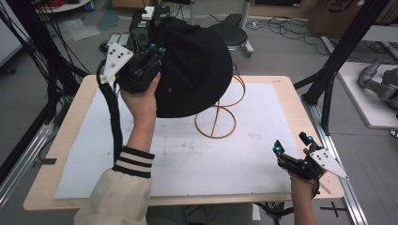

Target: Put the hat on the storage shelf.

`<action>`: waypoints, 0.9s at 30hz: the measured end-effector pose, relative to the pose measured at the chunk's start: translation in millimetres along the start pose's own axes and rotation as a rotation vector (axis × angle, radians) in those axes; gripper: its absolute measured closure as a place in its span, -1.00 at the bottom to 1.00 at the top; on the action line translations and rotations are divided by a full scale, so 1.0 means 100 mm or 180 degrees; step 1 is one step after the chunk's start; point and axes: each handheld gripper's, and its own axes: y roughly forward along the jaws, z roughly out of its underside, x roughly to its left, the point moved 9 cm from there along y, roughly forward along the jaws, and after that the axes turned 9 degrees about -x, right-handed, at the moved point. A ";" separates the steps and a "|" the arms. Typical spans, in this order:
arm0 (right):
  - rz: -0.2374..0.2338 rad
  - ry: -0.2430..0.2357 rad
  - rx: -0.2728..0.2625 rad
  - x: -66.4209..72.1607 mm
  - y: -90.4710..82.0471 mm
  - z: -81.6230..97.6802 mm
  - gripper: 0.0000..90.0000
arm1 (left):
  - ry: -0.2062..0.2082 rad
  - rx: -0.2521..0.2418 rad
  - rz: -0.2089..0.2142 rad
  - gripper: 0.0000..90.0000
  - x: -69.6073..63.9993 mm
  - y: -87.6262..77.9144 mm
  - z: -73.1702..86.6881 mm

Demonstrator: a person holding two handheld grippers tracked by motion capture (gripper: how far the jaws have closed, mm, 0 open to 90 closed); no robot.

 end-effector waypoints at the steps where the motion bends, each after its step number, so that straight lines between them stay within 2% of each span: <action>1: -0.0002 0.0007 0.0000 0.00 0.00 0.00 -0.88 | -0.0021 -0.0005 0.0005 0.94 -0.03 0.04 0.02; 10: 0.0024 0.0020 -0.0002 -0.03 -0.05 -0.01 -0.88 | 0.0000 0.0126 0.0109 0.94 -0.21 0.25 0.28; 16: 0.0060 0.0018 -0.0009 -0.07 -0.09 -0.02 -0.88 | -0.0001 0.0219 0.0133 0.94 -0.30 0.38 0.43; 27: 0.0070 -0.0003 -0.0005 -0.09 -0.13 -0.02 -0.88 | -0.0028 0.0409 0.0194 0.89 -0.41 0.48 0.64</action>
